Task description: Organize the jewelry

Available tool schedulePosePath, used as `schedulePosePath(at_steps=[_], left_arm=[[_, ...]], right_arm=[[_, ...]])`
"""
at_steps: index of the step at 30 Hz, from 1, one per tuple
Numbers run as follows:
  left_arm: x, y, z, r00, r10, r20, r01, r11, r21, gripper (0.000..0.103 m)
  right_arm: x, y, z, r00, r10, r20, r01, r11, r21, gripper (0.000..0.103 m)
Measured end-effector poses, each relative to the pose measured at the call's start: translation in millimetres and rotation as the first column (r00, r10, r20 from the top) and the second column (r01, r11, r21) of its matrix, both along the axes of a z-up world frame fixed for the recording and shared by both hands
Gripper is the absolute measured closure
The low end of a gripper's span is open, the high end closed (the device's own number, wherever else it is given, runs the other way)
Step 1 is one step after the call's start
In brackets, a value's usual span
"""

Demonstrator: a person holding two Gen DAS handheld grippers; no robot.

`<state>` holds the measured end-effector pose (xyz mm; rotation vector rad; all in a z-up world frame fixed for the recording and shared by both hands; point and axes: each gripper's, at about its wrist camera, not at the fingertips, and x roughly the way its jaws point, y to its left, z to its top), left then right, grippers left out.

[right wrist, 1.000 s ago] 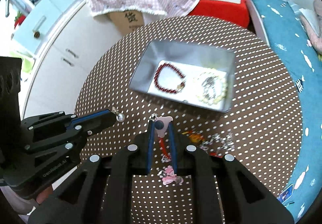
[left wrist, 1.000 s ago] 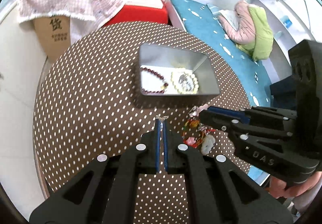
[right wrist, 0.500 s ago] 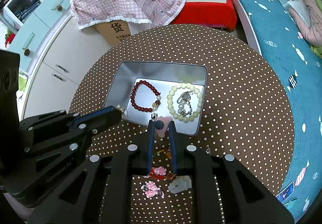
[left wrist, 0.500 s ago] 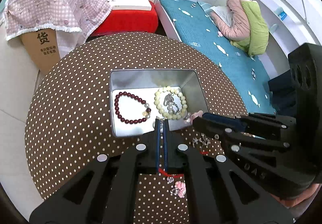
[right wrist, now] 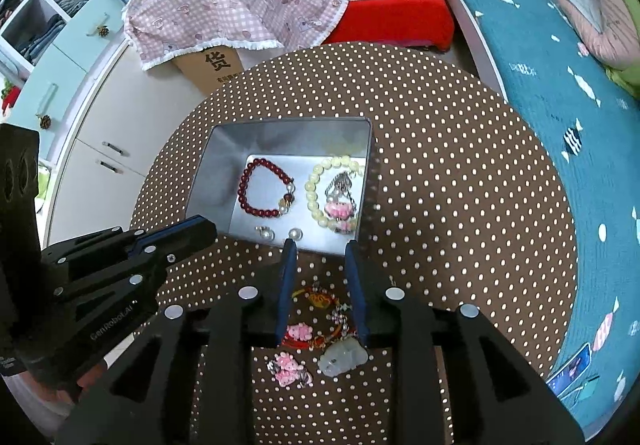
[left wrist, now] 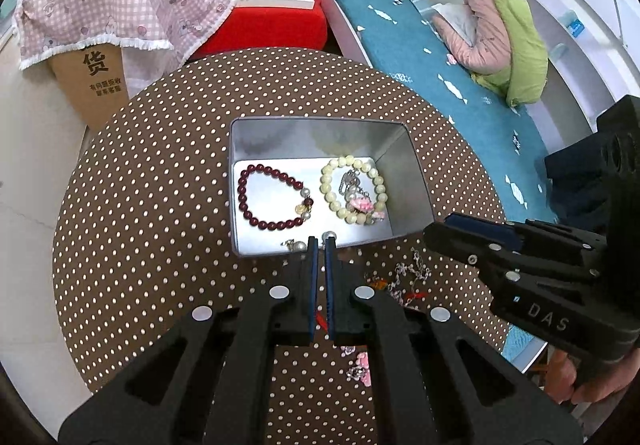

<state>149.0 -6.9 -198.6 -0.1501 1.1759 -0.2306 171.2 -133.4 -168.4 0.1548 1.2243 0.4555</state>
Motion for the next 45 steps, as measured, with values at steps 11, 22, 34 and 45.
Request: schedulePosePath(at_steps=[11, 22, 34, 45], left_arm=[[-39.8, -3.0, -20.8, 0.997, 0.000, -0.076, -0.001, 1.000, -0.013, 0.081], [-89.7, -28.7, -68.6, 0.969, -0.109, -0.222, 0.098, 0.993, -0.062, 0.058], [-111.2, -64.5, -82.0, 0.973, -0.141, -0.180, 0.148, 0.989, 0.029, 0.066], [-112.8, -34.6, -77.2, 0.976, -0.112, -0.187, 0.117, 0.993, 0.018, 0.088]], right_arm=[[-27.2, -7.2, -17.2, 0.998, 0.007, -0.062, -0.008, 1.000, -0.018, 0.074], [-66.6, -12.0, -58.1, 0.981, 0.034, -0.193, -0.047, 0.997, -0.066, 0.062], [-85.8, -18.5, -68.5, 0.976, 0.021, -0.216, -0.037, 0.997, -0.067, 0.061], [-98.4, -19.0, -59.9, 0.979, 0.062, -0.195, -0.068, 0.997, -0.027, 0.061]])
